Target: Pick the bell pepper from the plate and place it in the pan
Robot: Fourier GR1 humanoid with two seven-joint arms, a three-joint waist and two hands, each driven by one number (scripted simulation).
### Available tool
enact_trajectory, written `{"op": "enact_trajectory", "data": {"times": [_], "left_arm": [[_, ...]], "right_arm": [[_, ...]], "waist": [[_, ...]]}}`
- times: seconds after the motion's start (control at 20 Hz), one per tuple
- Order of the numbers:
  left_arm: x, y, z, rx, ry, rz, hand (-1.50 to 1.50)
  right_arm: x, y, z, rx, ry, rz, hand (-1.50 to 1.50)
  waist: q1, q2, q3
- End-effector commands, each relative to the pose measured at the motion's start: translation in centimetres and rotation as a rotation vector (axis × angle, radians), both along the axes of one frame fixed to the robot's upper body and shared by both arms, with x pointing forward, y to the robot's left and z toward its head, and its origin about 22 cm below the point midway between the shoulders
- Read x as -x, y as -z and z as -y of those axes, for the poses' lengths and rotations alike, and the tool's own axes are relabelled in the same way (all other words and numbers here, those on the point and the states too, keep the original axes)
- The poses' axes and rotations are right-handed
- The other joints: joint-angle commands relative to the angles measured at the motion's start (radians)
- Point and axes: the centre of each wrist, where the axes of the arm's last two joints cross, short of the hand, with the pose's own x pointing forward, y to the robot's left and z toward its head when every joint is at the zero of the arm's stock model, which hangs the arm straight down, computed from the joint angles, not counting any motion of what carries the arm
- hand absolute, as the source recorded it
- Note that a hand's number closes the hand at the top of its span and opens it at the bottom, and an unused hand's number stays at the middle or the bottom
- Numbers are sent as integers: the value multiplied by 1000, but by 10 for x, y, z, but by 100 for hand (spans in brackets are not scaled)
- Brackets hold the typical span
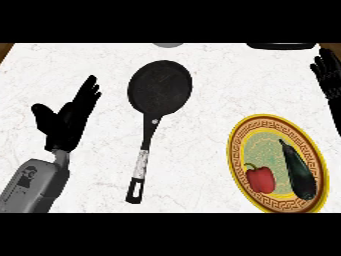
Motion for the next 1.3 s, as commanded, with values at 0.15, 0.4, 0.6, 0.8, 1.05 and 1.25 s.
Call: {"op": "enact_trajectory", "data": {"times": [0.15, 0.4, 0.6, 0.8, 1.05, 1.25], "left_arm": [[37, 14, -39, -233, -83, -40, 0], [58, 39, -65, -311, -167, -128, 0], [73, 32, -66, -317, -161, -118, 0], [77, 42, -39, -304, -159, -102, 0], [75, 31, -59, -323, -152, -103, 0], [78, 24, -50, -309, -141, -90, 0]], "right_arm": [[15, 3, -6, -242, 121, -1, -150], [62, 61, 49, -249, 683, -222, -150], [131, 68, 45, -132, 681, -342, -150], [139, 33, 43, 213, 563, -400, -150], [153, -12, 38, 366, 421, -499, -150], [138, -38, 31, 428, 310, -556, -150]], "waist": [[22, 16, 22], [-47, 9, 21], [-31, 11, 20], [-14, 21, 17], [-6, 25, 19], [12, 27, 20]]}}
